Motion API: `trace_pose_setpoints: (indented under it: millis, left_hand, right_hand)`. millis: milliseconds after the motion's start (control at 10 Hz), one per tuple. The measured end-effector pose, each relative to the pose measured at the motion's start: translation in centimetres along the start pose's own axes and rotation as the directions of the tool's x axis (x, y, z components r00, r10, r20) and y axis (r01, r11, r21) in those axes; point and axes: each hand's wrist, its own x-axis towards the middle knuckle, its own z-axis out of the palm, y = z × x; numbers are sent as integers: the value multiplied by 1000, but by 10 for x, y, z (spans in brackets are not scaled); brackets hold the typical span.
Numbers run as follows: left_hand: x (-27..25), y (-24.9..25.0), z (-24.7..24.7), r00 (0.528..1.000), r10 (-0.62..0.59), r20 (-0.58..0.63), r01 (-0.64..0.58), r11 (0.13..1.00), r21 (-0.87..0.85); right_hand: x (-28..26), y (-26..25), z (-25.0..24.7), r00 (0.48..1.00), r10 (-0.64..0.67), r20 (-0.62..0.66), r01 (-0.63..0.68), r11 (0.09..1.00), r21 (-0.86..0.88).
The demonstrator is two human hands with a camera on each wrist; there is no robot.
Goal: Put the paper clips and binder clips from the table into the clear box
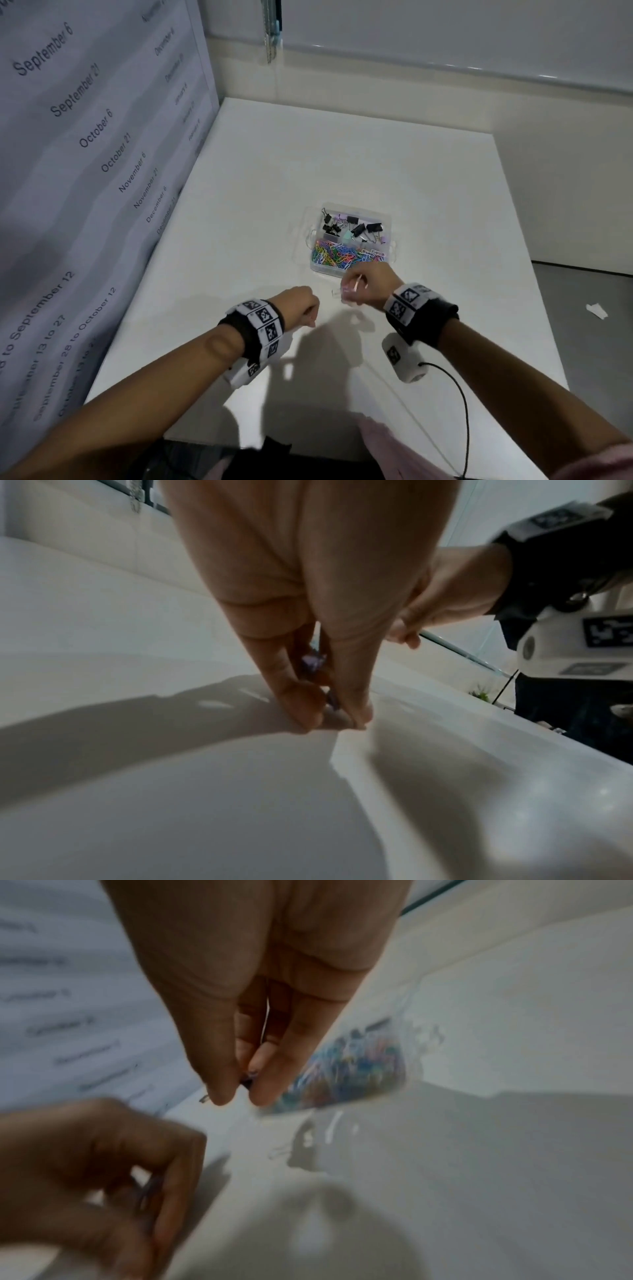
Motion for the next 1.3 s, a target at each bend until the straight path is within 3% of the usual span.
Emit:
trace_pose_setpoints:
  millis: [100, 200, 300, 500, 600, 700, 800, 1000, 1100, 1200, 1300]
  left_hand:
    - [14, 13, -16, 999, 38, -16, -39, 999, -34]
    - [26, 29, -43, 988, 71, -139, -93, 984, -154]
    - [38, 40, -77, 958, 29, -285, -108, 958, -267]
    - [68, 49, -108, 888, -132, -441, -88, 891, -445]
    - [80, 47, -107, 865, -204, -459, -70, 857, -511]
    - [86, 38, -107, 910, -201, -362, -6, 868, -496]
    - [78, 26, -105, 922, -203, -329, 7, 859, -511]
    - [11, 8, -80, 922, -144, -360, -78, 842, -534]
    - [-24, -7, -54, 947, -110, -301, -80, 829, -553]
    - [-62, -24, -23, 948, -153, -279, -39, 814, -580]
    - [-98, -45, 15, 955, -163, -248, -13, 812, -584]
  right_hand:
    - [15, 2, -32, 982, 54, -182, -40, 996, 78]
    - [32, 10, -53, 914, 180, -365, -110, 973, 204]
    - [39, 18, -58, 874, 258, -412, -154, 951, 268]
    - [16, 25, -51, 874, 286, -394, -181, 942, 282]
    - [0, 30, -47, 841, 334, -427, -169, 910, 379]
    - [-22, 29, -42, 808, 364, -463, -152, 888, 434]
    - [-47, 27, -39, 798, 355, -487, -123, 887, 445]
    - [-100, 29, -46, 752, 362, -550, -63, 871, 487]
    - [-127, 30, -60, 748, 344, -568, -44, 879, 474]
    - [-154, 27, -83, 718, 286, -634, 7, 908, 418]
    - [-185, 2, -117, 639, 190, -745, 116, 934, 338]
